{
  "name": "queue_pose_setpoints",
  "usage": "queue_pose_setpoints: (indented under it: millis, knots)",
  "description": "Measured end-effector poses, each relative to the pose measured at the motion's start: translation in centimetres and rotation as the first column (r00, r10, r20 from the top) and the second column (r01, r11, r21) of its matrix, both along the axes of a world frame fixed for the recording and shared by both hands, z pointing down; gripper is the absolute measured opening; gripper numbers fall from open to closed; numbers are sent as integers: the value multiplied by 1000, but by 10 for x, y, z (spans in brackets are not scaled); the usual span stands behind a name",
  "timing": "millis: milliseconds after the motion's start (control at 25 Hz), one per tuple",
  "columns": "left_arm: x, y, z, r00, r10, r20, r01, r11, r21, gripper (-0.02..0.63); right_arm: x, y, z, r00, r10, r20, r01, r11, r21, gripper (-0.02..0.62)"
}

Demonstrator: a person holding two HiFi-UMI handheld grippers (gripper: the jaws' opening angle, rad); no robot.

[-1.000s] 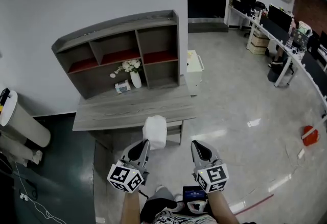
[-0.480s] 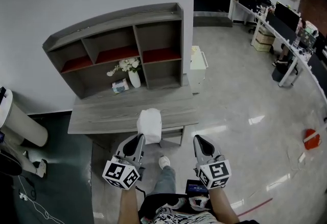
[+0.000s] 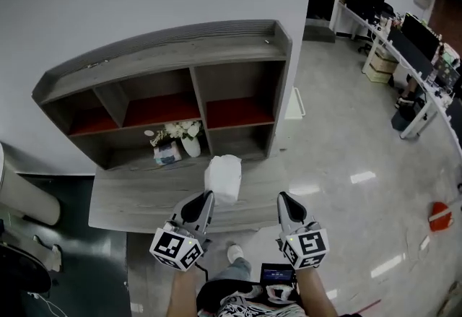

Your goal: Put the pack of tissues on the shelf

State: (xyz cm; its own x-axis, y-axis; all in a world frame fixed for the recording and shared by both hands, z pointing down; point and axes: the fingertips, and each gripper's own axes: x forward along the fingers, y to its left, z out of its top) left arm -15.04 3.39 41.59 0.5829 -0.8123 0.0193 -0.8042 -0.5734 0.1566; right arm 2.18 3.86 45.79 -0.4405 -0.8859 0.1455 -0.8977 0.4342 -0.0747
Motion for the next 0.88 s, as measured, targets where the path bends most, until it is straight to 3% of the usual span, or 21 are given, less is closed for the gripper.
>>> queue_pose_setpoints:
  millis: [360,880]
  knots:
    - [-12,-109,4,999,43,-25,-44,999,-21,11,-16,-99,7,1000,23,-17,-23,999,-43,4]
    - [19,-147,7,996,89,-21,-90,995,-37,11,6,-133,13,999,38,-4,-38,997,-71,5]
